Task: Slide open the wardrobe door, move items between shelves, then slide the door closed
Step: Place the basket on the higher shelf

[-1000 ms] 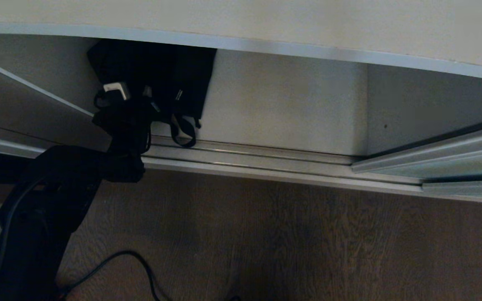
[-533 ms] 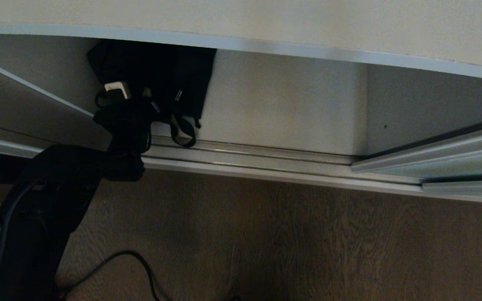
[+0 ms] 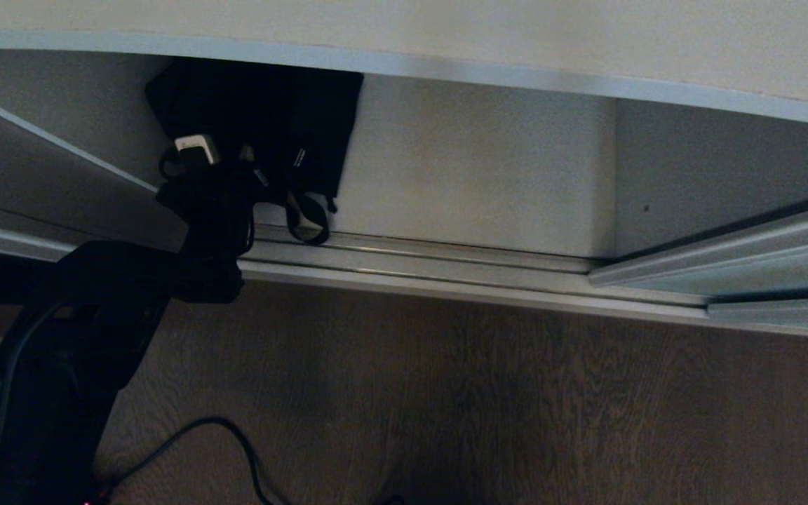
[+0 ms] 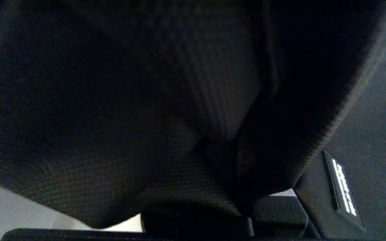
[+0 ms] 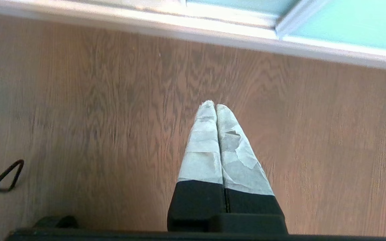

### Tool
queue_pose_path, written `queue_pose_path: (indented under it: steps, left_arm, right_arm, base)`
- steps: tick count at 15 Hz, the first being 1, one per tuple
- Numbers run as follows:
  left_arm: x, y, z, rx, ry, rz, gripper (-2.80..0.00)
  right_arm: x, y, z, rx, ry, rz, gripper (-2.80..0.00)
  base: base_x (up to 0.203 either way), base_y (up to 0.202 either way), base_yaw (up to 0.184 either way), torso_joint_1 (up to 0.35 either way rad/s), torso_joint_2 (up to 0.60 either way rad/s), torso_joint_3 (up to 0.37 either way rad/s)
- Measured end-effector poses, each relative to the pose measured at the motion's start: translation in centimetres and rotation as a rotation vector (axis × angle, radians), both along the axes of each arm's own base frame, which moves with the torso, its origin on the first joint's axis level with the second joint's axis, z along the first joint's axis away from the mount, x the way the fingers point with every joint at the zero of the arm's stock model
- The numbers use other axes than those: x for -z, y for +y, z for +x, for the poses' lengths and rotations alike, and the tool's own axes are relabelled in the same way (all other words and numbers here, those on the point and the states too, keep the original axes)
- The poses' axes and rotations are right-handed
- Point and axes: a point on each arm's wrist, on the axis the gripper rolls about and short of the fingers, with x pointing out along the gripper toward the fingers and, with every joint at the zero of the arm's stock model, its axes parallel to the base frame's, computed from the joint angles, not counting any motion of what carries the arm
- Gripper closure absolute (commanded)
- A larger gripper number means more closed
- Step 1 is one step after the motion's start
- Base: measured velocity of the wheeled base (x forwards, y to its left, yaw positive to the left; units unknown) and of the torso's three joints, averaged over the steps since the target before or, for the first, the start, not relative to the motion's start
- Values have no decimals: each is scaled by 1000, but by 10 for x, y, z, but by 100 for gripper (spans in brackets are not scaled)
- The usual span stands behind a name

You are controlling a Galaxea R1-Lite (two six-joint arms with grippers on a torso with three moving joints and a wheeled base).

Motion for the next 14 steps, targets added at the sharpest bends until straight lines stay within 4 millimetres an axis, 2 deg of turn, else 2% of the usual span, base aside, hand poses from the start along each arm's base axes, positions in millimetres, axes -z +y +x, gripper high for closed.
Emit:
queue_pose_path:
  steps: [5,14]
  left_arm:
    - [0,0,0,8,-1,-3,0]
    - [-1,-2,0,-7,37,-24,0]
  right_arm:
    - [0,0,0,0,0,0,0]
    - [0,0,0,0,0,0,0]
  base:
    - [-193,0,-1,2,1,4]
    - [0,0,0,0,0,0]
